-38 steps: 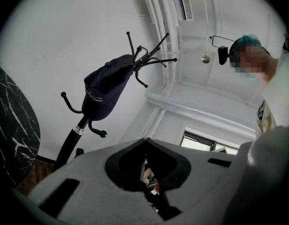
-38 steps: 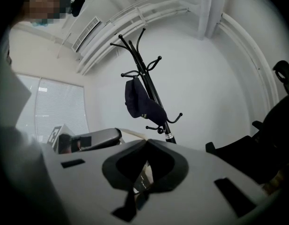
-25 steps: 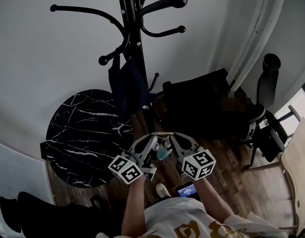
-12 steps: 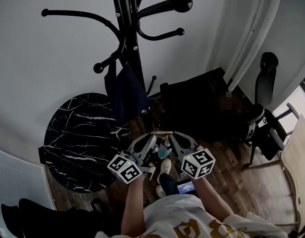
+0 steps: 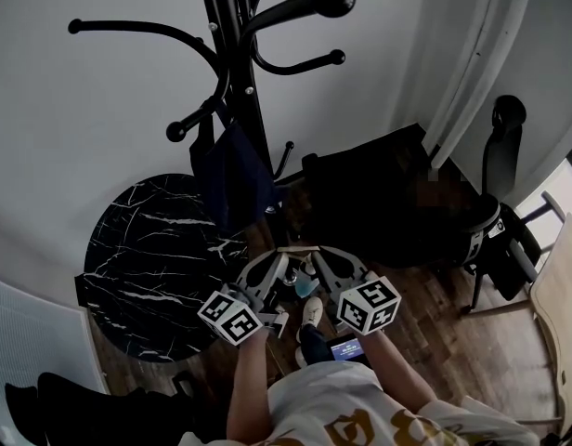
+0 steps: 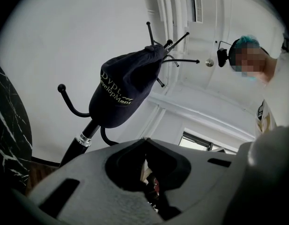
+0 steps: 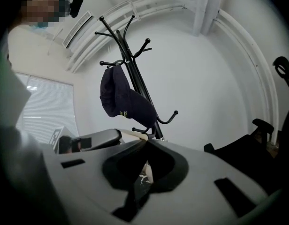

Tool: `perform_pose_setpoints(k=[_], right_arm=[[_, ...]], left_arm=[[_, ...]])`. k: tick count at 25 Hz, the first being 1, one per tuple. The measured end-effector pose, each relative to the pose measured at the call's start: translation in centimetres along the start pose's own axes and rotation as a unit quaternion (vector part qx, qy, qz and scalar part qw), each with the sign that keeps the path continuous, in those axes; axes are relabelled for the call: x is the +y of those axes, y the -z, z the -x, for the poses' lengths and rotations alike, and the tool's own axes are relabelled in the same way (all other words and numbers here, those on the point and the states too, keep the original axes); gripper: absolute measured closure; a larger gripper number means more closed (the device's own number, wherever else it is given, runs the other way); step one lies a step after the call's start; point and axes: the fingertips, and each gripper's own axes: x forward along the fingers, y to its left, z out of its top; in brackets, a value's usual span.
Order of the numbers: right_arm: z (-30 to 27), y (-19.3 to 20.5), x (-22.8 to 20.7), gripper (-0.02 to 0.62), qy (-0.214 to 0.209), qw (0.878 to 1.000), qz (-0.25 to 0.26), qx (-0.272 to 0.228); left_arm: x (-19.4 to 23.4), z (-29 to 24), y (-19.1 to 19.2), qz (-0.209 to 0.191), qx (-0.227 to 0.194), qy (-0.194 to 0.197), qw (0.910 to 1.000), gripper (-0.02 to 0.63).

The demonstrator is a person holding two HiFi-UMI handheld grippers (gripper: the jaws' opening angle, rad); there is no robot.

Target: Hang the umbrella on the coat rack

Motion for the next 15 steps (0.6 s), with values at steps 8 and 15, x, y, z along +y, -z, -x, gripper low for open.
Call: perform_pose_setpoints(k=[8,15], right_arm=[[-1.0,0.3,-0.7,0.583,0.002,1.0,-0.004,0.006],[-2.0,-0.1,-1.1,0.584,0.005,1.0,-0.005,0.005]], left_arm=[[0.8,-0.4,0.1,0.001,0.007,-0.001,1.0,0.586],[1.8,-1.0,-0.2,0.003,0.006,0.004,1.0,0.586]])
